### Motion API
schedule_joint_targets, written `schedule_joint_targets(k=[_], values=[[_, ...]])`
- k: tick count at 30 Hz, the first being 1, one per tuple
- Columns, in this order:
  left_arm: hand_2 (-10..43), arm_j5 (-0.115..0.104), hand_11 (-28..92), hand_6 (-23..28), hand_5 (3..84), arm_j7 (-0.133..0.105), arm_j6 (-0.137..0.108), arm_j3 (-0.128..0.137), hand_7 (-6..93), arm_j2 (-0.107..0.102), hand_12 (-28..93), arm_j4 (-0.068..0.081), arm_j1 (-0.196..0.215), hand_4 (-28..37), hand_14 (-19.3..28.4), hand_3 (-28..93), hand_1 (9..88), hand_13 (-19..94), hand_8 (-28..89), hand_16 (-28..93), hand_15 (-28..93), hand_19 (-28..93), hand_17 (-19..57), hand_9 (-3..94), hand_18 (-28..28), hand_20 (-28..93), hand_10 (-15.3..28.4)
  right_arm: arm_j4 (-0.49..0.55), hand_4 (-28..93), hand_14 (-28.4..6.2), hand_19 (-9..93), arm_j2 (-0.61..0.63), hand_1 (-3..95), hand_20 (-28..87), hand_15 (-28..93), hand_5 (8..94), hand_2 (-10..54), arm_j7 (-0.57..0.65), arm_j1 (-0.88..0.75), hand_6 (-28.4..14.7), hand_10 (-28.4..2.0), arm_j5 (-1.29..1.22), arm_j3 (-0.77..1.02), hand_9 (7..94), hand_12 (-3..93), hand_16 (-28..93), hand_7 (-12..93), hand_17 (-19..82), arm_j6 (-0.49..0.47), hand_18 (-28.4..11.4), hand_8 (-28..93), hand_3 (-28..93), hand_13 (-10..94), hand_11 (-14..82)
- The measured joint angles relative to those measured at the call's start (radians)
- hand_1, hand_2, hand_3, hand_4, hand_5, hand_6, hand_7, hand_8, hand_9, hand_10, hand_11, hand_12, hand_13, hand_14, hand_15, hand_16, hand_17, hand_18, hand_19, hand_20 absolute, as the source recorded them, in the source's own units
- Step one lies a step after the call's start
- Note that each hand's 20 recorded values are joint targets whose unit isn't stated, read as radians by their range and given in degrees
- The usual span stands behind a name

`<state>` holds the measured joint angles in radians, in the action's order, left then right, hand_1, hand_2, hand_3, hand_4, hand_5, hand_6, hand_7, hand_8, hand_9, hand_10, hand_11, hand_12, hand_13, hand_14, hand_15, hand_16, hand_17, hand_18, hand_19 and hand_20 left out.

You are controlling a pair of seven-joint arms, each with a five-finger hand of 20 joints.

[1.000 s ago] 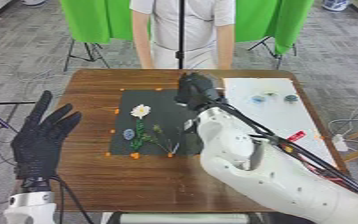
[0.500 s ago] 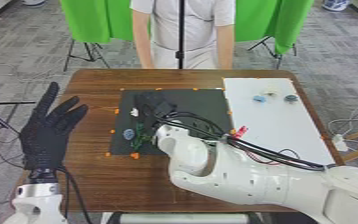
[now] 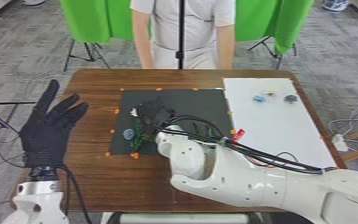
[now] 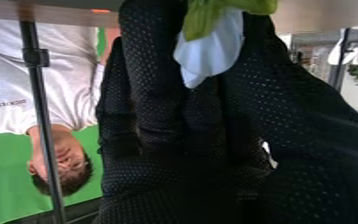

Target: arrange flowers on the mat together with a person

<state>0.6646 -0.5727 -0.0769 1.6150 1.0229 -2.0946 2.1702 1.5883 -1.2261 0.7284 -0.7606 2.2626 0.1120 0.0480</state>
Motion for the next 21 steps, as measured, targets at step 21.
schedule_joint_targets(k=[21], values=[[8.1, 0.001, 22, 4.7, 29.5, 0.012, 0.003, 0.013, 10.9, 0.004, 12, -0.005, 0.012, -28.3, 24.6, 73, 20.9, 30, -9, -6, 44, 69, -2.1, 35.5, 28.4, -12, 18.2, 0.022, -28, -11.0, 65, 0.007, 38.7, 24, 55, 62.6, -9.5, 0.001, -0.011, 1.7, -14.7, 0.052, 0.005, 61.1, 15.7, 14, 20, 17, -0.126, -17.4, -16, 73, 58, 20.0]])
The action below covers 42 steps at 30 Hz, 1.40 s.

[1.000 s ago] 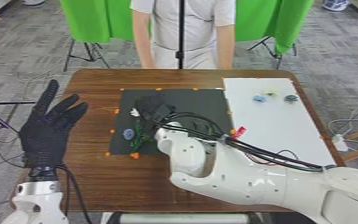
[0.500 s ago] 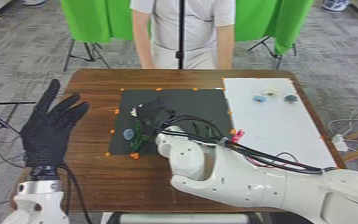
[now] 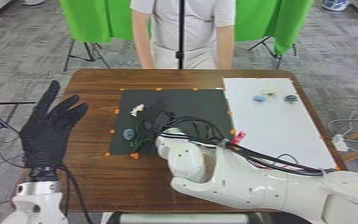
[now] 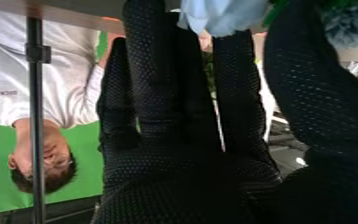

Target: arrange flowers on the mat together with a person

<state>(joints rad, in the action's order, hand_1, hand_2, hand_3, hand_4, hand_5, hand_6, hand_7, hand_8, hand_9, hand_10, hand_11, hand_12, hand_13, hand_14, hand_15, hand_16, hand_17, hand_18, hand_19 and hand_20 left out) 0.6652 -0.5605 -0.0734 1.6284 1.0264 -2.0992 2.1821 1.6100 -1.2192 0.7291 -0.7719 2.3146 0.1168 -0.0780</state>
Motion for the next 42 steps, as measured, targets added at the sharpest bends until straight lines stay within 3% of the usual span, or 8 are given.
schedule_joint_targets(k=[10, 12, 16, 23, 28, 34, 38, 42], values=[[8.0, 0.001, 22, 4.5, 29.4, 0.017, -0.003, 0.025, 10.8, 0.013, 12, -0.018, 0.035, -28.3, 24.6, 73, 20.9, 30, -9, -6, 44, 69, -2.1, 35.5, 28.4, -12, 18.2, 0.097, -27, -12.9, 65, 0.033, 33.3, 24, 56, 58.9, -8.1, -0.001, -0.024, 0.2, -16.0, -0.046, 0.069, 58.6, 15.5, 12, 19, 17, 0.058, -18.5, -15, 72, 56, 18.6], [8.0, 0.003, 22, 4.5, 29.4, 0.019, -0.005, 0.029, 10.8, 0.015, 12, -0.021, 0.042, -28.3, 24.6, 73, 20.9, 30, -9, -6, 45, 69, -2.2, 35.4, 28.4, -12, 18.1, 0.152, -26, -14.1, 63, 0.048, 31.4, 23, 56, 57.1, -6.0, -0.025, -0.061, -0.3, -17.2, -0.126, 0.148, 56.4, 15.3, 12, 18, 16, 0.101, -19.3, -15, 72, 54, 17.5], [8.0, 0.022, 24, 4.5, 29.6, 0.029, -0.018, 0.045, 10.5, 0.023, 12, -0.032, 0.058, -28.3, 26.4, 72, 20.6, 33, -9, -8, 59, 68, -2.2, 36.5, 28.2, -11, 18.6, 0.301, -25, -17.6, 62, 0.081, 27.0, 22, 55, 53.7, 0.4, -0.114, -0.184, -2.4, -19.2, -0.366, 0.378, 52.7, 15.1, 10, 16, 15, 0.137, -21.2, -14, 71, 50, 15.9], [7.8, 0.047, 21, 4.1, 29.8, 0.047, -0.022, 0.073, 10.2, 0.041, 11, -0.039, 0.075, -28.3, 24.8, 72, 20.3, 30, -9, -8, 47, 66, -2.7, 35.6, 28.0, -11, 17.8, 0.498, -23, -19.6, 58, 0.115, 21.3, 18, 54, 51.8, 7.4, -0.201, -0.403, -3.7, -20.3, -0.672, 0.702, 56.2, 16.1, 9, 14, 12, 0.101, -22.2, -13, 69, 49, 20.5], [7.8, 0.059, 16, 3.5, 29.7, 0.055, -0.025, 0.084, 9.5, 0.052, 10, -0.040, 0.079, -28.3, 19.9, 72, 19.6, 28, -9, -5, 27, 59, -4.4, 33.6, 27.1, -10, 15.8, 0.531, -23, -22.2, 51, 0.109, 16.7, 15, 41, 43.0, 11.5, -0.306, -0.595, -3.5, -19.6, -0.936, 0.942, 49.0, 13.9, 8, 10, 7, 0.150, -21.9, -11, 70, 40, 12.6], [7.7, 0.091, 16, 2.9, 29.4, 0.076, -0.027, 0.098, 9.7, 0.077, 11, -0.043, 0.088, -28.3, 21.6, 72, 19.5, 28, -9, -2, 30, 59, -4.6, 33.7, 26.4, -8, 15.9, 0.529, -25, -21.7, 45, 0.113, 15.8, 15, 31, 40.5, 12.7, -0.536, -0.819, -1.4, -16.8, -1.217, 1.202, 45.3, 13.8, 11, 10, 5, 0.282, -20.3, -11, 71, 35, 8.9], [7.6, 0.091, 14, -0.2, 26.1, 0.074, -0.028, 0.093, 9.8, 0.086, 10, -0.041, 0.089, -28.3, 20.7, 73, 19.5, 28, -9, -3, 29, 59, -4.7, 31.8, 26.2, -7, 14.7, 0.522, -25, -21.4, 41, 0.146, 15.6, 15, 27, 38.9, 12.9, -0.702, -0.947, -0.4, -15.8, -1.399, 1.342, 43.6, 13.6, 13, 10, 5, 0.322, -19.7, -11, 72, 33, 7.7], [7.6, 0.090, 17, 0.9, 28.2, 0.063, -0.030, 0.083, 10.0, 0.086, 12, -0.039, 0.091, -28.3, 22.2, 73, 19.4, 29, -9, -2, 34, 59, -4.7, 33.7, 25.9, -5, 15.8, 0.522, -26, -21.1, 42, 0.166, 15.3, 16, 28, 39.0, 13.3, -0.750, -1.042, 0.1, -15.9, -1.567, 1.386, 44.5, 14.0, 14, 11, 5, 0.366, -19.6, -11, 72, 35, 8.3]])
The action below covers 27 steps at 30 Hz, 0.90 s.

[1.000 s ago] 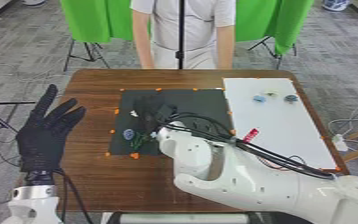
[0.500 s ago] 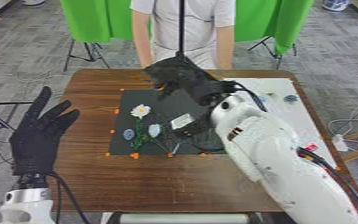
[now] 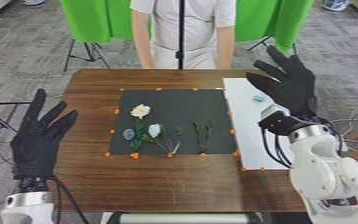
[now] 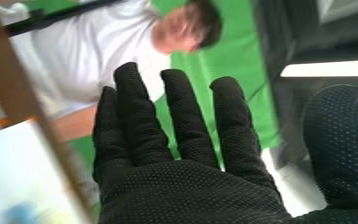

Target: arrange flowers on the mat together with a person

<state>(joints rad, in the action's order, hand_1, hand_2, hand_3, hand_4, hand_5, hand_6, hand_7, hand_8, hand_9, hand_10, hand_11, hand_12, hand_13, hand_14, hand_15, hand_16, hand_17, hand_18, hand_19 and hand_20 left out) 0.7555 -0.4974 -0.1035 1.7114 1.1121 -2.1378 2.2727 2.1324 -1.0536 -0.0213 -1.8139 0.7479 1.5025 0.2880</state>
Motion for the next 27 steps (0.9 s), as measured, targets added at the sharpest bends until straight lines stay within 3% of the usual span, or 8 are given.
schedule_joint_targets(k=[5, 10, 13, 27], values=[[7.4, 0.010, 18, 1.9, 29.6, 0.012, 0.007, 0.002, 9.6, 0.018, 12, 0.013, -0.002, -28.3, 22.9, 73, 19.3, 29, -9, -4, 38, 60, -4.3, 34.7, 26.0, -3, 16.4, -0.021, -26, -20.8, 46, -0.014, 15.1, 19, 34, 40.9, 13.5, 0.026, -0.068, -0.5, -16.6, 0.002, -0.007, 46.2, 14.4, 15, 12, 5, -0.001, -20.3, -12, 72, 37, 10.4], [7.4, 0.025, 18, 1.9, 29.3, 0.040, 0.031, 0.002, 9.5, 0.060, 12, 0.048, -0.026, -28.3, 22.9, 73, 19.4, 29, -9, -4, 38, 60, -4.2, 34.9, 26.1, -2, 16.3, -0.060, -26, -20.6, 47, -0.039, 15.1, 20, 35, 41.8, 13.5, 0.049, -0.057, -0.4, -16.7, 0.056, -0.042, 47.3, 14.3, 14, 12, 5, 0.015, -20.5, -12, 73, 38, 11.4], [7.4, 0.036, 18, 1.7, 28.2, 0.050, 0.037, -0.003, 9.8, 0.071, 11, 0.060, -0.044, -28.3, 22.7, 73, 19.3, 29, -9, -5, 37, 60, -4.1, 34.5, 26.1, -2, 15.9, -0.060, -26, -20.6, 47, -0.054, 15.3, 19, 35, 42.1, 13.4, 0.051, -0.049, -0.3, -16.6, 0.060, -0.043, 47.3, 14.1, 13, 12, 5, 0.036, -20.5, -12, 73, 37, 11.4], [7.3, 0.046, 16, 1.0, 26.3, 0.062, 0.036, -0.006, 10.8, 0.077, 11, 0.061, -0.044, -28.3, 21.2, 73, 19.3, 28, -10, -3, 31, 56, -4.9, 32.9, 25.9, -4, 15.3, -0.055, -26, -20.7, 41, -0.071, 15.0, 17, 29, 41.8, 13.1, 0.099, -0.062, 0.2, -16.1, 0.134, -0.011, 45.9, 13.7, 13, 12, 4, 0.050, -20.5, -12, 73, 36, 9.6]])
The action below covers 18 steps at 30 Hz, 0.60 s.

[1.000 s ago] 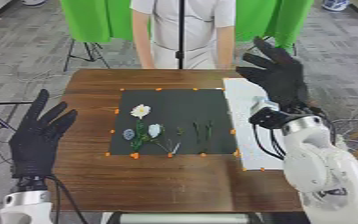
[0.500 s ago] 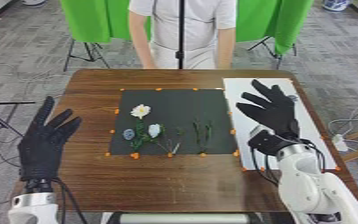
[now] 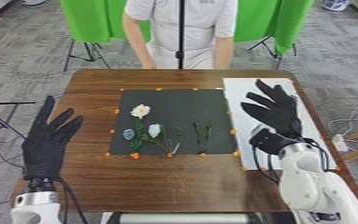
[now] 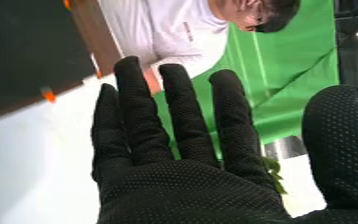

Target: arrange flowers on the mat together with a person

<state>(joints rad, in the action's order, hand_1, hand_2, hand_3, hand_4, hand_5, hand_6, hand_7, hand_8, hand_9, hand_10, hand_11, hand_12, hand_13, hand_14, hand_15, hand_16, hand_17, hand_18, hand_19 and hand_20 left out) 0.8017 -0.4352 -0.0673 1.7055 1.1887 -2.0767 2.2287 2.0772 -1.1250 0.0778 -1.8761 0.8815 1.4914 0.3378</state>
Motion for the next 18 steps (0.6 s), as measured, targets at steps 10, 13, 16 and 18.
schedule_joint_targets(k=[10, 13, 16, 18], values=[[7.3, -0.001, 16, 1.2, 26.5, -0.001, -0.001, -0.002, 10.6, -0.001, 11, 0.000, 0.010, -28.3, 21.3, 73, 19.2, 27, -10, -3, 32, 56, -5.1, 32.8, 25.9, -3, 15.4, 0.006, -26, -20.8, 40, -0.010, 14.9, 17, 29, 41.9, 12.9, -0.004, -0.082, 0.3, -16.1, -0.002, 0.046, 46.1, 13.8, 14, 12, 4, -0.032, -20.4, -12, 73, 36, 9.8], [7.3, -0.002, 16, 1.3, 26.6, -0.003, -0.001, -0.004, 10.6, -0.003, 11, -0.001, 0.013, -28.3, 21.3, 73, 19.2, 27, -10, -3, 32, 56, -5.1, 32.7, 25.9, -3, 15.5, 0.006, -26, -20.7, 40, -0.017, 14.8, 17, 29, 41.9, 12.9, -0.004, -0.096, 0.3, -15.9, -0.003, 0.061, 46.1, 13.8, 14, 12, 4, -0.047, -20.4, -12, 73, 36, 9.8], [7.3, -0.003, 16, 1.3, 26.7, -0.007, -0.002, -0.006, 10.5, -0.007, 11, -0.001, 0.015, -28.3, 21.3, 73, 19.3, 27, -9, -3, 32, 56, -5.0, 32.8, 26.1, -3, 15.5, 0.006, -26, -20.7, 40, -0.021, 14.8, 17, 29, 41.9, 12.9, -0.005, -0.106, 0.3, -15.9, -0.004, 0.071, 46.1, 13.8, 14, 12, 4, -0.061, -20.4, -12, 73, 36, 9.8], [7.3, -0.003, 16, 1.3, 26.6, -0.008, -0.002, -0.007, 10.6, -0.009, 11, -0.001, 0.015, -28.3, 21.1, 73, 19.3, 27, -9, -3, 31, 56, -4.7, 32.7, 26.4, -3, 15.4, 0.006, -26, -20.7, 40, -0.022, 14.8, 17, 29, 41.9, 12.9, -0.006, -0.111, 0.4, -15.8, -0.004, 0.075, 46.0, 13.8, 14, 12, 4, -0.068, -20.4, -12, 73, 36, 9.8]])
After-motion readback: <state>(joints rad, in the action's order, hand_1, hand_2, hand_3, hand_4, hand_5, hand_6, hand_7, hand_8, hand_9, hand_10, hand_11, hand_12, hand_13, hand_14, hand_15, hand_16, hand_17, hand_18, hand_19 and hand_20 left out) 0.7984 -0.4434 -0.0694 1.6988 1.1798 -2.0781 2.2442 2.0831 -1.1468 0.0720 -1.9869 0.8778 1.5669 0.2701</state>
